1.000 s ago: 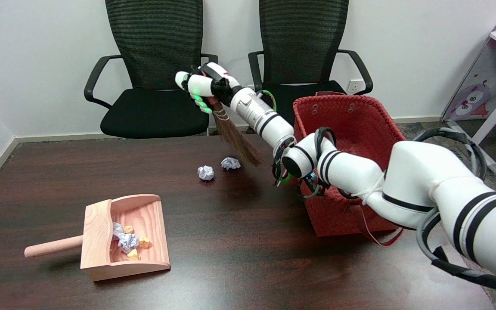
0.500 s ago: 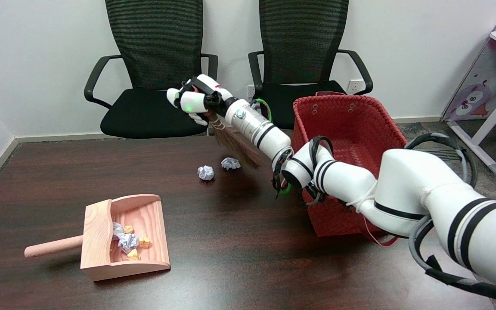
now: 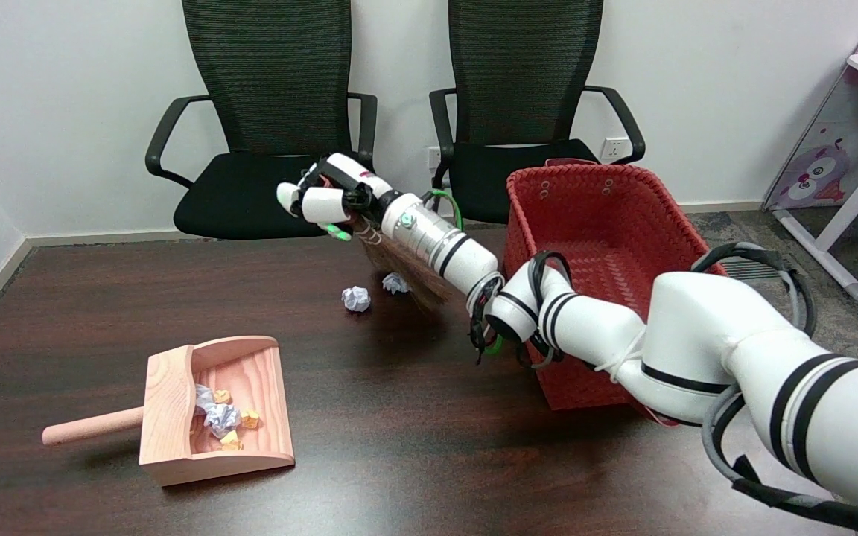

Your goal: Sweep the paper ball into the dustpan.

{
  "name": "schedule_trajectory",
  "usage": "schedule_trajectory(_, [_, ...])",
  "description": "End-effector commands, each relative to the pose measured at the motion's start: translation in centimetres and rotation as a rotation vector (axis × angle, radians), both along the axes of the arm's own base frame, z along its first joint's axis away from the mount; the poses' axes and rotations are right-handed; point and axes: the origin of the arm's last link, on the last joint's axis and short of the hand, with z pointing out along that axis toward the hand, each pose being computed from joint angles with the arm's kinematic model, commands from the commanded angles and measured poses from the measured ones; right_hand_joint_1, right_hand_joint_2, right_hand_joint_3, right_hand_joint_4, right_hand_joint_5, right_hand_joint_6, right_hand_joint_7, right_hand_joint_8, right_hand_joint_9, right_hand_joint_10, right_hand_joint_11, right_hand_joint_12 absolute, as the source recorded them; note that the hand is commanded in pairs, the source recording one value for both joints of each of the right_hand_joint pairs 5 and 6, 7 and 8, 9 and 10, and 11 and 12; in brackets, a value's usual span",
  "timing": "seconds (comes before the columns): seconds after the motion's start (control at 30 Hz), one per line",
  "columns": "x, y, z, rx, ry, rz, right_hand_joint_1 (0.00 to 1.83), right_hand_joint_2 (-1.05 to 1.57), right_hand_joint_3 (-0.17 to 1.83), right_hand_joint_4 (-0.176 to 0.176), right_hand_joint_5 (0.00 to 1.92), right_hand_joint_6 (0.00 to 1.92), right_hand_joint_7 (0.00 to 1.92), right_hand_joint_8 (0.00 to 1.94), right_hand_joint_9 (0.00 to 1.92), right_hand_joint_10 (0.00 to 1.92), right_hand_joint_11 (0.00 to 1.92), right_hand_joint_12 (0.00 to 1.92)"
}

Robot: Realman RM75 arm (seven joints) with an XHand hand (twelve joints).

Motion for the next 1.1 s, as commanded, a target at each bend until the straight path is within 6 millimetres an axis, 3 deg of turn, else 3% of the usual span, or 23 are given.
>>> schedule_trajectory(0.03, [-2.8,1.3,-0.8,0.001,-0.004,-0.068,0.87,1.07,1.83,0.000,1.92,1.92,1.92,1.92,1.92,1.92,1.92,1.92])
schedule_trajectory(0.27, [-3.5,1.3,-0.5,-0.017,-0.118,-0.148,0.88,1.01,1.83,-0.001,1.92,1.92,1.92,1.92,1.92,1.92,1.92,1.92])
schedule_trajectory(0.73, [-0.9,1.3,-1.3,0.074,-0.391,-0.194,0.88,1.05,1.73,-0.002,1.92,1.92,1.92,1.92,1.92,1.92,1.92,1.92])
schedule_trajectory(1.1, [0.0,2.5,-2.5,0.161,-0.453,-0.244,0.87,1.17,1.59,-0.003,1.92,1.92,1.92,1.92,1.92,1.92,1.92,1.92])
